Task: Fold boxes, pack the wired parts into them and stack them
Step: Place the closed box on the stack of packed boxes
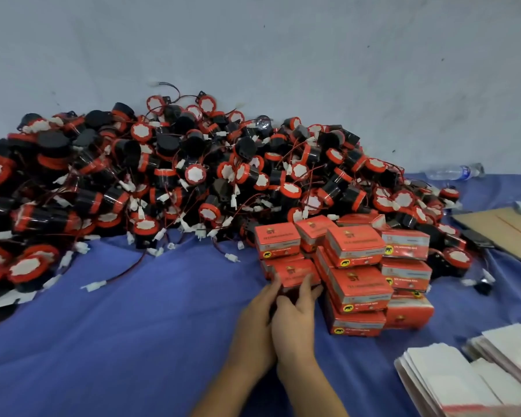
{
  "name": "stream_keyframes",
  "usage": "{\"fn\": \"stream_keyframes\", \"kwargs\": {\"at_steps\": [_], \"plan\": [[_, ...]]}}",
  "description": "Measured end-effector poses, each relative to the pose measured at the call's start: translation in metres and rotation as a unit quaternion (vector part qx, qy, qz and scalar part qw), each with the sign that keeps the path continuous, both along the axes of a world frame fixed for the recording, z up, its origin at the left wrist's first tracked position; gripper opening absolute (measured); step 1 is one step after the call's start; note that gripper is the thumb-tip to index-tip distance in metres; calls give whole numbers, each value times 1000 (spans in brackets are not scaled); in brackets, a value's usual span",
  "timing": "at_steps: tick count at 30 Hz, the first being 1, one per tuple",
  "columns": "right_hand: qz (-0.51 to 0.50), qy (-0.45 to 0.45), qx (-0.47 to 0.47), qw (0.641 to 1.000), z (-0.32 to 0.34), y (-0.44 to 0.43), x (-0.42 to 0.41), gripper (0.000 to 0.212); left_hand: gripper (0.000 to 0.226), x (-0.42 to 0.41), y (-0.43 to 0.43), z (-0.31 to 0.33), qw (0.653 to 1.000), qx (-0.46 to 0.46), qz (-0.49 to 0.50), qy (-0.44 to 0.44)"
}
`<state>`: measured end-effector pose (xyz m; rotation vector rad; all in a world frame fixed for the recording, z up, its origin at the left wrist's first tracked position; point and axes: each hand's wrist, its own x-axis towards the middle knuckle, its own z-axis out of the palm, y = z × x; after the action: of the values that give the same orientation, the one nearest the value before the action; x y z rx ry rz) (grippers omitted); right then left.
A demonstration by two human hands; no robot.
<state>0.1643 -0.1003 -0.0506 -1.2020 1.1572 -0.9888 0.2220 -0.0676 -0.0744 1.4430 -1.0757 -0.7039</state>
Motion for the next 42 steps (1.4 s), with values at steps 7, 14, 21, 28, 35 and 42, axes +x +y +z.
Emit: {"fn": "stream_keyframes", "kwargs": {"at_steps": [7,14,21,28,35,42], "plan": [[-55,-89,4,994,36,49,-59,52,54,-27,29,19,989,-32,126,-63],[-60,63,-154,984,65,82,-199,40,28,-144,69,59,987,-70,92,-110],[82,572,-162,800,62,30,-300,65,47,-233,62,57,983,132,-25,-125],[176,568,-139,792,63,13,-310,51,33,-241,69,62,988,155,17,-10],[107,395,-178,895,80,28,-307,47,53,-242,89,75,986,72,50,139],[104,259,-124,952,113,77,-275,50,49,-216,133,101,995,-40,61,74]]}}
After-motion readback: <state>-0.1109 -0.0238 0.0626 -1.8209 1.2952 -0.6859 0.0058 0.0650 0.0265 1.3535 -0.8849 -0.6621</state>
